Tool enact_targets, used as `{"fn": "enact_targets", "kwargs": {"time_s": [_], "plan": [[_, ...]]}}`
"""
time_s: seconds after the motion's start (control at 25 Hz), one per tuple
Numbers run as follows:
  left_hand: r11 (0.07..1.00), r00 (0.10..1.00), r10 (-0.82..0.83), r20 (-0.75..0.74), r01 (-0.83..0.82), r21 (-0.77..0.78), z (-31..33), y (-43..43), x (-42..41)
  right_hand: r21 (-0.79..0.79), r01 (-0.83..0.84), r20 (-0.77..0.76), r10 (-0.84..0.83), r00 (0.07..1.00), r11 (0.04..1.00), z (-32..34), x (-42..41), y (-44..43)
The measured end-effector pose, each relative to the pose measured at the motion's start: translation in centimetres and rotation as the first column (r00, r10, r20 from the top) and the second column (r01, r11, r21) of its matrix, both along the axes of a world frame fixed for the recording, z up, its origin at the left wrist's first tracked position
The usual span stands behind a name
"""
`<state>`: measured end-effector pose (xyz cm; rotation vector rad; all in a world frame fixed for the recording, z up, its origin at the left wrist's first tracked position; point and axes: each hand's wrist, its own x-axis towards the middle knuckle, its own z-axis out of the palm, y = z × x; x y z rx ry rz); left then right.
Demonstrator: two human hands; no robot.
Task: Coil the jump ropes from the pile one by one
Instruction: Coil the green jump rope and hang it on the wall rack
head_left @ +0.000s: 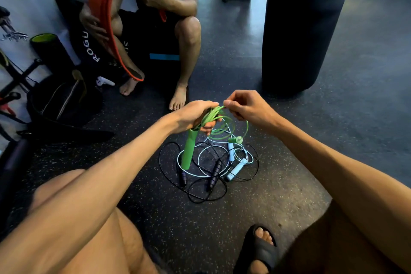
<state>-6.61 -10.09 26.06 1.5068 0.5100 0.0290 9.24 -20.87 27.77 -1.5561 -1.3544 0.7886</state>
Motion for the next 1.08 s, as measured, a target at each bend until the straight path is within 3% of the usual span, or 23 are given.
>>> {"fn": "enact_targets", "kwargs": {"time_s": [0.12,0.24,0.48,0.6,0.76,0.84,0.92,1.0,1.08], "plan": [[0.997,0.999,-0.026,0.024,0.028,-0.074,0.7,-0.4,-0.1,0.055,0.057,0.022,-0.059,0.998,0.997,-0.2,0.3,0.3],[0.981,0.989,0.003,0.145,0.025,-0.191,1.1,-0.2,-0.1,0.051,0.095,0.004,-0.095,0.995,0.994,-0.5,0.2,0.5],[0.884,0.922,0.225,0.316,-0.056,-0.464,1.5,0.5,-0.2,-0.233,0.053,-0.211,-0.104,0.972,0.971,-1.7,0.0,0.2],[0.793,0.828,0.447,0.338,-0.193,-0.578,1.6,0.8,0.0,-0.387,-0.093,-0.254,-0.009,0.967,0.917,-2.1,-0.5,-0.6],[0.668,0.629,0.698,0.342,-0.400,-0.628,1.8,2.1,0.2,-0.528,-0.306,-0.221,0.220,0.950,0.792,-2.6,-1.6,-1.4],[0.666,0.566,0.740,0.363,-0.546,-0.507,1.3,2.7,0.3,-0.540,-0.335,-0.220,0.255,0.942,0.772,-2.6,-2.6,-1.4],[0.678,0.569,0.703,0.428,-0.717,-0.160,0.1,3.2,0.4,-0.493,-0.340,-0.190,0.282,0.940,0.801,-2.5,-3.3,-1.1],[0.614,0.664,0.607,0.436,-0.740,0.273,-0.7,3.3,0.2,-0.413,-0.329,-0.149,0.293,0.944,0.849,-2.1,-3.5,-0.6],[0.542,0.764,0.525,0.375,-0.640,0.544,-0.8,3.1,-0.5,-0.331,-0.301,-0.119,0.277,0.954,0.894,-1.6,-3.5,-0.3]]}}
